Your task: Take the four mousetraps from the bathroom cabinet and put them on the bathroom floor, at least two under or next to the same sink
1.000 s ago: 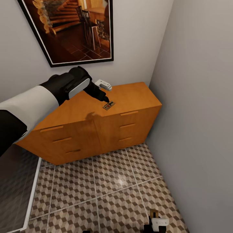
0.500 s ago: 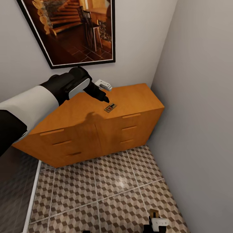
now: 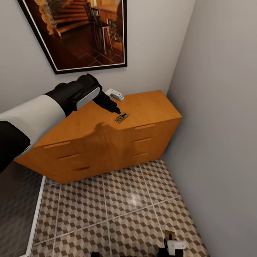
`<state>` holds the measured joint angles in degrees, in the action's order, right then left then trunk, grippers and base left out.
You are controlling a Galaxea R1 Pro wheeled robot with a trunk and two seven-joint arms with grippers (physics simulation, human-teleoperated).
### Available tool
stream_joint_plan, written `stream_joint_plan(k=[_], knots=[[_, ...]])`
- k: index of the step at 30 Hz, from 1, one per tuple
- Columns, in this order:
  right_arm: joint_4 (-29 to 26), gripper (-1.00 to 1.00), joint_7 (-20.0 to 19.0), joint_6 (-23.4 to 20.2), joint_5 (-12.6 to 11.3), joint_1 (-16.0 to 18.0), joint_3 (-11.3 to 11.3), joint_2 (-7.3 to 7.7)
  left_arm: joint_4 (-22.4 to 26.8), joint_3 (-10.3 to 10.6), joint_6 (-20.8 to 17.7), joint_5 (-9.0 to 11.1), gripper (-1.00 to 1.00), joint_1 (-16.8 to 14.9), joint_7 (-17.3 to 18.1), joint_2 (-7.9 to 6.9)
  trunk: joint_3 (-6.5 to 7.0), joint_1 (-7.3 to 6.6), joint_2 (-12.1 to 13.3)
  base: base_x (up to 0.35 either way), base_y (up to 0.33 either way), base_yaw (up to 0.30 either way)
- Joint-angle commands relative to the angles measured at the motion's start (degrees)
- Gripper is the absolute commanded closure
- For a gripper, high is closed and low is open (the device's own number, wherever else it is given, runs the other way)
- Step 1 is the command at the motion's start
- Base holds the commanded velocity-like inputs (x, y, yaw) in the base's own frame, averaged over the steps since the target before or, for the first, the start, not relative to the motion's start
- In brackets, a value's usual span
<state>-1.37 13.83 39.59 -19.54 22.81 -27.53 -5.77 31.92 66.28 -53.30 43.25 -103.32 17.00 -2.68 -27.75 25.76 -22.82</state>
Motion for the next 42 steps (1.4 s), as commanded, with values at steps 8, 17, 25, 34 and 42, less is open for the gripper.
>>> stream_joint_plan(k=[8,17,25,34,42], knots=[[0.1,1.0,0.3,0.1,-0.3,0.0,-0.5,-0.03,0.1,0.3,0.0,-0.4,-1.0,-0.1,0.5,0.0,-0.66,0.03,-0.1,0.0,0.0,0.0],[0.1,1.0,0.3,0.1,-0.3,0.0,-0.5,-0.03,0.2,0.3,0.0,-0.4,-1.0,-0.1,0.5,0.03,-1.3,0.03,-0.1,0.0,0.0,0.0],[0.1,1.0,0.3,0.2,-0.3,0.0,-0.5,-0.03,0.5,0.3,0.0,-0.4,-1.0,-0.1,0.5,-0.02,-1.86,0.03,-0.1,0.0,0.0,0.0],[0.1,1.0,0.3,0.2,-0.3,0.0,-0.5,-0.03,0.6,0.3,0.0,-0.4,-1.0,-0.1,0.5,0.01,-2.5,0.03,-0.1,0.0,0.0,0.0],[0.1,1.0,0.3,0.2,-0.3,0.0,-0.5,-0.03,0.6,0.3,0.0,-0.4,-1.0,-0.1,0.5,0.04,-2.98,0.03,-0.1,0.03,0.0,0.0]])
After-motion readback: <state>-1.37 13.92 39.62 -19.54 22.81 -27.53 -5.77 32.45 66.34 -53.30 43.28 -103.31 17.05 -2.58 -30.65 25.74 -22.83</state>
